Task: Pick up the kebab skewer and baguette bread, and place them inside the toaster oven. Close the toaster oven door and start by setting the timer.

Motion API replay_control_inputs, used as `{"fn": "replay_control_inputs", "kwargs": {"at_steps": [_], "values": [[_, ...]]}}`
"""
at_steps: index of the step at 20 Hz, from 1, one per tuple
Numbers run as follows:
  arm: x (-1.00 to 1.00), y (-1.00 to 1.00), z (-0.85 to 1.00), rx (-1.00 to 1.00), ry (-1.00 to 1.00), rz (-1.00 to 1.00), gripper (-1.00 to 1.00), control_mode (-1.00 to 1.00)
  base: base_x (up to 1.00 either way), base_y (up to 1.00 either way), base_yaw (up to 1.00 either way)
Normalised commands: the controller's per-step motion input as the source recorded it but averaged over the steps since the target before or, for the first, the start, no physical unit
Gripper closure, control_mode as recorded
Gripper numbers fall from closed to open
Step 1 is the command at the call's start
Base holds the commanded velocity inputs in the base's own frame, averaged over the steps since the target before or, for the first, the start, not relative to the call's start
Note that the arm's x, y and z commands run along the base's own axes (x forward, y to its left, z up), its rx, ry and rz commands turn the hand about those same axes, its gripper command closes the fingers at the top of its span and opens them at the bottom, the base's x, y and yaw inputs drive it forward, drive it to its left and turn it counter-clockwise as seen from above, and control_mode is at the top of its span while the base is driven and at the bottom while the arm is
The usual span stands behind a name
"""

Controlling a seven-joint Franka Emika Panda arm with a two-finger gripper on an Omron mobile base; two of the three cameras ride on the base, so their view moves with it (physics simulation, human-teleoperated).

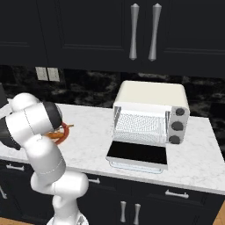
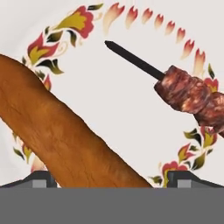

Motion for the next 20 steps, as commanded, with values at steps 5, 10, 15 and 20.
{"fn": "replay_control_inputs", "kwargs": {"at_steps": [5,10,15,20], "values": [[-0.32,-0.22,0.12,0.0,-0.17,0.0,1.0,-1.0,0.0,0.0,0.0],[-0.43,-0.53,0.33,0.06,-0.29,0.0,1.0,-1.0,0.0,0.0,0.0],[-0.37,-0.73,0.35,0.16,-0.07,0.0,1.0,-1.0,0.0,0.0,0.0],[-0.27,-0.74,0.45,0.21,0.07,0.0,1.0,-1.0,0.0,0.0,0.0]]}}
